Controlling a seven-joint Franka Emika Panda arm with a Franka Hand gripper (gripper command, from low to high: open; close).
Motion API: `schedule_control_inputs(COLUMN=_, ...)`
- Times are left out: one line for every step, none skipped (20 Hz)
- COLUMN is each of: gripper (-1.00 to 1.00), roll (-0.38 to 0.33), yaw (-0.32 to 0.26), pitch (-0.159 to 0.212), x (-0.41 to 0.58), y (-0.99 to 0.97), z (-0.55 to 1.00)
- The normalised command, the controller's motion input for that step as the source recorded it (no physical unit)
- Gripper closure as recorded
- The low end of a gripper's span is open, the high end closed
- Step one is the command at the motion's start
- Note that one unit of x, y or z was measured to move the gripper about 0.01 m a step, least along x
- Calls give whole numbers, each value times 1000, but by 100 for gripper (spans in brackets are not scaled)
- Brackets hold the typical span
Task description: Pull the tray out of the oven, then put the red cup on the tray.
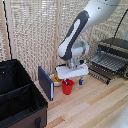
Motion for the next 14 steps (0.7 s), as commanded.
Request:
schedule_control_inputs(gripper=100, roll=7, yaw=134, pitch=6, x=0, y=-14, z=-54)
schedule_control_inputs(gripper=100, roll=0, yaw=119, pitch=0, x=0, y=0, z=-14)
schedule_control_inputs(gripper=100, roll=0, yaw=68, pitch=0, x=0, y=-11, z=0)
schedule_control_inputs(gripper=100, roll=0, yaw=35, pitch=0, x=0, y=-3, z=0)
schedule_control_inputs(gripper=100, roll=0, yaw=41, pitch=0, x=0, y=0, z=0)
schedule_control_inputs(gripper=100, roll=0, yaw=63, pitch=0, x=0, y=0, z=-26)
schedule_control_inputs(gripper=100, roll=0, yaw=103, pitch=0, x=0, y=-17, z=-66)
schedule_control_inputs(gripper=100, roll=0, yaw=129, pitch=0, x=0, y=-23, z=-120)
schedule_control_inputs(gripper=100, roll=7, yaw=153, pitch=2, x=0, y=-77, z=-143)
schedule_control_inputs(gripper=100, roll=6, yaw=159, pitch=0, x=0, y=-14, z=-191)
schedule_control_inputs(gripper=100, roll=12, yaw=124, pitch=-7, x=40, y=-69, z=-169)
schedule_control_inputs(gripper=100, roll=3, yaw=41, pitch=-68, x=37, y=-54, z=-166)
schedule_control_inputs(gripper=100, roll=9, yaw=0, pitch=-110, x=43, y=-60, z=-71)
schedule_control_inputs(gripper=100, roll=25, yaw=-56, pitch=-120, x=77, y=-60, z=-17)
